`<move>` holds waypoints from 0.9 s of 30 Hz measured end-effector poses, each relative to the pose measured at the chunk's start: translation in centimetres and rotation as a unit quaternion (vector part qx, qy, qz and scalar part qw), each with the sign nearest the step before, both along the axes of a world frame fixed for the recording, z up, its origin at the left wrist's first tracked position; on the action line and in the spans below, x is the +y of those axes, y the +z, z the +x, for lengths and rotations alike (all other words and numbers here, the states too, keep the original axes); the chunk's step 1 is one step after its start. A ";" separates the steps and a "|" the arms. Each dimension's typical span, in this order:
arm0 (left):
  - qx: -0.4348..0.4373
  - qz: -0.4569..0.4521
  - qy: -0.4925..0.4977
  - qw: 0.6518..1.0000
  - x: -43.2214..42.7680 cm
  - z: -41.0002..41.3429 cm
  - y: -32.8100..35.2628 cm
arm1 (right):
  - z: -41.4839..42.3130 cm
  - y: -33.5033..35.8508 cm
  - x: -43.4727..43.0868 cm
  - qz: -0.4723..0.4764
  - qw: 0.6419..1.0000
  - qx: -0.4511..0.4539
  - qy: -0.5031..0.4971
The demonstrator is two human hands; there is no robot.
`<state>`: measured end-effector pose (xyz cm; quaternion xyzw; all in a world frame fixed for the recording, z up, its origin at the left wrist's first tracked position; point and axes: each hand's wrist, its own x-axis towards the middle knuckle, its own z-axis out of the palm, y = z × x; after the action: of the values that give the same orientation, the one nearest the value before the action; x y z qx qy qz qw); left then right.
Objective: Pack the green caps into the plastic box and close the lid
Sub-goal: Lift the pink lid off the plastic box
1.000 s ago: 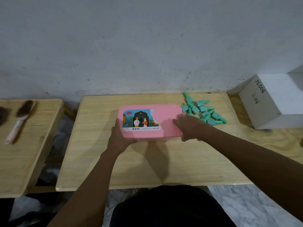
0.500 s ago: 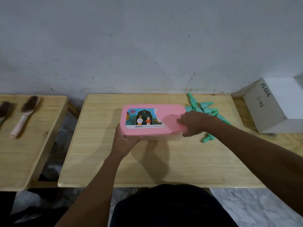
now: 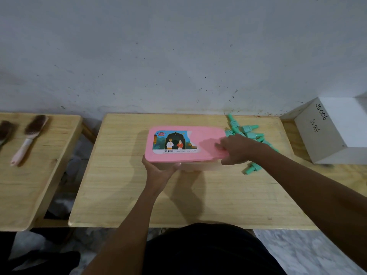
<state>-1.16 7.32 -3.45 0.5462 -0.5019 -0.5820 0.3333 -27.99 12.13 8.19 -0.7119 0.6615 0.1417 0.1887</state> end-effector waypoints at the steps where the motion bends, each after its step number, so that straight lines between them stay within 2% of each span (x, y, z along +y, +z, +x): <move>1: 0.006 -0.001 0.008 1.000 0.2 -0.3 -0.1 | 0.0 -0.1 0.1 -0.004 1.000 0.000 -0.002; 9: 0.064 -0.051 0.068 0.994 0.7 -2.3 -0.2 | 0.3 -0.9 0.7 -0.033 0.999 0.010 -0.004; 12: 0.071 -0.043 0.076 0.994 0.6 -2.3 -0.5 | 0.4 -1.3 1.1 -0.039 0.999 0.018 0.002; 21: 0.058 -0.037 0.077 0.995 0.6 -2.4 -1.3 | -0.1 -0.4 0.5 -0.028 1.000 0.009 -0.005; 27: 0.009 -0.020 0.095 0.995 0.5 -2.8 -2.8 | 0.5 -2.0 1.4 -0.050 0.998 0.031 -0.007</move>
<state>-3.91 7.86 -6.25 0.5790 -0.4562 -0.5428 0.4024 -27.52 13.57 6.15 -0.7107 0.6787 0.1291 0.1328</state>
